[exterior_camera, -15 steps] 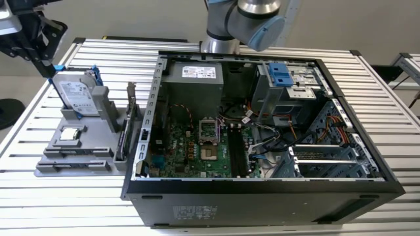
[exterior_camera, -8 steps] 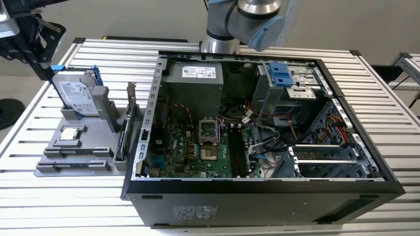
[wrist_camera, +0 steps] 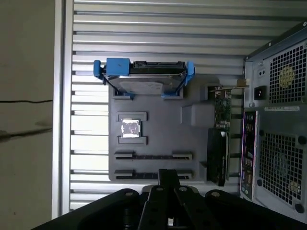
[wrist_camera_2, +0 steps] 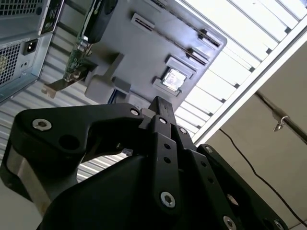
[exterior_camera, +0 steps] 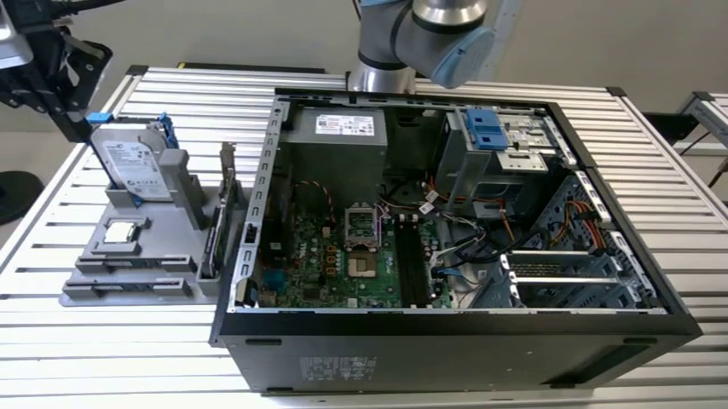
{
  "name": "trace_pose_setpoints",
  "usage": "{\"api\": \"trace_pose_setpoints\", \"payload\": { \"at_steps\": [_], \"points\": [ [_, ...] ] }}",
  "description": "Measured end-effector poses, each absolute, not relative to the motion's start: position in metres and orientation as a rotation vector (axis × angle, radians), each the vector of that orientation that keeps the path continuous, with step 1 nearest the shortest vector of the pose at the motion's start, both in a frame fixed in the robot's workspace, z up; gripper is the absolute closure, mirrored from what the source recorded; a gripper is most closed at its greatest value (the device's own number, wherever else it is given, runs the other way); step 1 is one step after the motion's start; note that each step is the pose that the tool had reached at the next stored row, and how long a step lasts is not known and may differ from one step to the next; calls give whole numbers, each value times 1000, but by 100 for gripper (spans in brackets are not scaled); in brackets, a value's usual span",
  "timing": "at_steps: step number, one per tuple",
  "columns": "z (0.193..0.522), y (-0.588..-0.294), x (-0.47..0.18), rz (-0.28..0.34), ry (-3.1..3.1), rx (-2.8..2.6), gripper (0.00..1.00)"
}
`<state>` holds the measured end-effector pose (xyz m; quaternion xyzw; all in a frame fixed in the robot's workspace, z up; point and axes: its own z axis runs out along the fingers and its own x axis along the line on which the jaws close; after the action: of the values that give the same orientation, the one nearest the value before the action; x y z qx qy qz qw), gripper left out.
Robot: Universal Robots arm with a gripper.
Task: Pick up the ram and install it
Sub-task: 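Reach for the ram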
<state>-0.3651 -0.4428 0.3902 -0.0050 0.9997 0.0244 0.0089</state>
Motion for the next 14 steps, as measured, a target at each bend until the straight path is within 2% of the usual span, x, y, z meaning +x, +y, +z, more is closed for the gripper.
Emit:
{"api": "trace_pose_setpoints", "payload": {
  "at_steps": [14],
  "points": [
    [390,-457,-364,76,3123,-34,100]
  ]
}}
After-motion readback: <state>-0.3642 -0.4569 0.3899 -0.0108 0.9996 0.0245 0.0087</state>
